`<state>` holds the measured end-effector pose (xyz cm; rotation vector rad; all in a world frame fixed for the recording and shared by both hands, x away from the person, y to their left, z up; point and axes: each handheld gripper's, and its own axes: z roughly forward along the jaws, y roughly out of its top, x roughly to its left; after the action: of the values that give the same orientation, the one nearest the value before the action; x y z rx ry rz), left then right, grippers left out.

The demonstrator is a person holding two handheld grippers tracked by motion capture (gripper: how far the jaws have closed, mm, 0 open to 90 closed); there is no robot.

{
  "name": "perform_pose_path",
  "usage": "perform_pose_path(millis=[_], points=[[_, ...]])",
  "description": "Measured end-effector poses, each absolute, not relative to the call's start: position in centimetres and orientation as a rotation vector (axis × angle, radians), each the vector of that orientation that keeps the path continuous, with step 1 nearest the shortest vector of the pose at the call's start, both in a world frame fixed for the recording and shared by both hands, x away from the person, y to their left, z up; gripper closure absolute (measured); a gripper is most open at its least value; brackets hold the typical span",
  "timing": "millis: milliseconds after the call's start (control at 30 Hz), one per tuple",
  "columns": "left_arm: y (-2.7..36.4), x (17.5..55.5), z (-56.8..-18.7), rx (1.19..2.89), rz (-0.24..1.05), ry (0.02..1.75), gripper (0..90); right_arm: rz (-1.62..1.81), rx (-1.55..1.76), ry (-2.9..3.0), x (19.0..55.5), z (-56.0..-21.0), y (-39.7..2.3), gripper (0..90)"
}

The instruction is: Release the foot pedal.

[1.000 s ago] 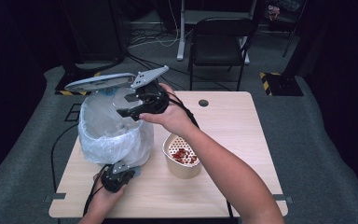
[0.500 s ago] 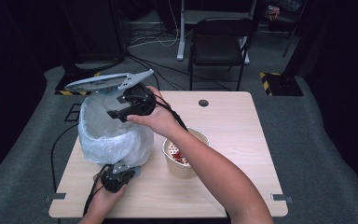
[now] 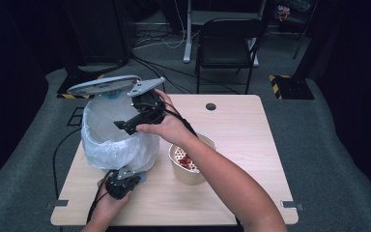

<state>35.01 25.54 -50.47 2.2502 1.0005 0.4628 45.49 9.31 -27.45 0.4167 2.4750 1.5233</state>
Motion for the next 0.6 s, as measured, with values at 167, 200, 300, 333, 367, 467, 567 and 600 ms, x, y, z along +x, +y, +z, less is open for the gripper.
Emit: perform_pose_path(millis=[167, 200, 300, 333, 367, 467, 567, 600], points=[[25.5, 35.0, -50.5, 2.236, 0.459, 1.004, 90.0, 1.525, 0.419, 2.451, 45.0, -26.9, 6.3, 10.3], [25.5, 35.0, -50.6, 2.221, 0.451, 1.005, 90.0, 1.535, 0.419, 2.449, 44.9, -26.7, 5.3, 13.7], [25.7, 34.6, -50.5, 2.147, 0.374, 1.065, 88.1, 1.517, 0.435, 2.441, 44.6, -26.8, 2.7, 14.0], [25.7, 34.6, -50.5, 2.147, 0.374, 1.065, 87.4, 1.517, 0.435, 2.441, 44.6, -26.8, 2.7, 14.0], [25.9, 34.5, -50.4, 2.124, 0.365, 1.075, 87.5, 1.488, 0.443, 2.428, 44.4, -27.0, 1.6, 14.0], [25.9, 34.4, -50.1, 2.094, 0.364, 1.077, 86.0, 1.477, 0.448, 2.424, 44.2, -27.3, 0.6, 14.0], [26.0, 34.2, -49.7, 2.059, 0.394, 1.058, 84.5, 1.446, 0.45, 2.424, 43.8, -27.9, -0.6, 14.0], [26.2, 34.4, -49.5, 2.106, 0.41, 1.026, 83.1, 1.437, 0.453, 2.429, 43.8, -28.1, -0.9, 14.0]])
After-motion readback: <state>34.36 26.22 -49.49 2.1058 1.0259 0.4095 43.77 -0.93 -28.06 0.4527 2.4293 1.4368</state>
